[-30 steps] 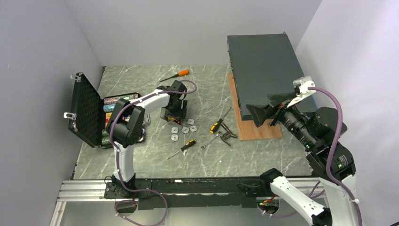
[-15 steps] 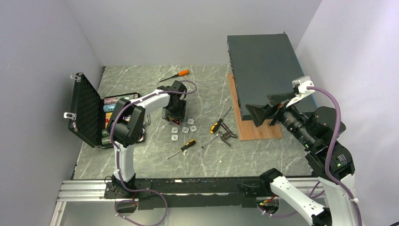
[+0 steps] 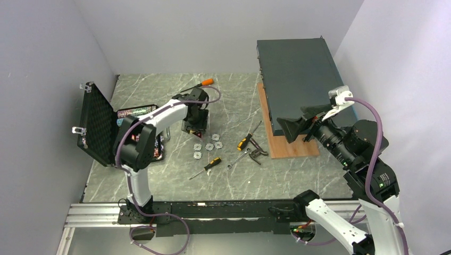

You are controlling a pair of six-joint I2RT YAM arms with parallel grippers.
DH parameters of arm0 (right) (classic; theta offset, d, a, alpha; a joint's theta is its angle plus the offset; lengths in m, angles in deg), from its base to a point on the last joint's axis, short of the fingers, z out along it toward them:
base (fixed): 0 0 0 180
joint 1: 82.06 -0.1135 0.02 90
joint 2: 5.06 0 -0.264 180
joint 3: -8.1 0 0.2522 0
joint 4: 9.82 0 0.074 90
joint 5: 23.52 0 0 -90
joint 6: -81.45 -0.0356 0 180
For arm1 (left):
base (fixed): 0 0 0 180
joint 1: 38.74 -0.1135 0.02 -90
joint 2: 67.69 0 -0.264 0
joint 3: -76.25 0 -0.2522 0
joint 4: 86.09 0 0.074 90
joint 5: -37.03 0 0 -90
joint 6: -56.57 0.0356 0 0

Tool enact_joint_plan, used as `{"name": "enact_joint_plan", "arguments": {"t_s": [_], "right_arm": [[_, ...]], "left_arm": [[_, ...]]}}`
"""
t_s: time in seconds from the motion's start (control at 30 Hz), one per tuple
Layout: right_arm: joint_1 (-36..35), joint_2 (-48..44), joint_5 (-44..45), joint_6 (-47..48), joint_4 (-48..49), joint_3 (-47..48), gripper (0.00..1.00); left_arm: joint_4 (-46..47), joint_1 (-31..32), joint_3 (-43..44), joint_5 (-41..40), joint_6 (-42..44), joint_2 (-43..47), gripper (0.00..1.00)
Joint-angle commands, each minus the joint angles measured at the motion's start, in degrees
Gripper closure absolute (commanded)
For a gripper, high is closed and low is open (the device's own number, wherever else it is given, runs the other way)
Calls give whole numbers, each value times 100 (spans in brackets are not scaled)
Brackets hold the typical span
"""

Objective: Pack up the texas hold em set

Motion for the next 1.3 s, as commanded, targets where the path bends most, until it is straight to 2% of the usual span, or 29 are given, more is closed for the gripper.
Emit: {"name": "enact_joint_plan", "arguments": {"t_s": [0.0,0.1,0.23,0.4,0.5,0.6,0.7,0.83,1.27], "right_arm": [[9,-55,49,-1,347,-64,0],[9,-63,28,-2,359,-91,0],[14,-82,-163,-10,507,-193,0],[14,151,-568,81,417,-104,0],[12,256,-651,109,330,-25,0],[12,216,-822,53,429,-128,0],[12,167,-814,66,457,-248,0],[3,136,-781,84,504,-315,0],[-2,251,-817,74,514,-297,0]], "left_arm": [[-322,-237,310,46,337,875,54],[-417,-684,220,183,775,1253,56],[-611,-1692,-170,294,1399,1680,55],[-730,-2630,-413,-391,1897,1987,55],[-623,-2979,-411,-431,1918,1927,56],[-547,-3021,-435,-924,2013,1685,59],[-362,-3065,-564,-774,2026,1485,64],[-376,-3111,-478,-936,1934,1165,65],[-297,-3211,-336,-270,1891,676,62]]}}
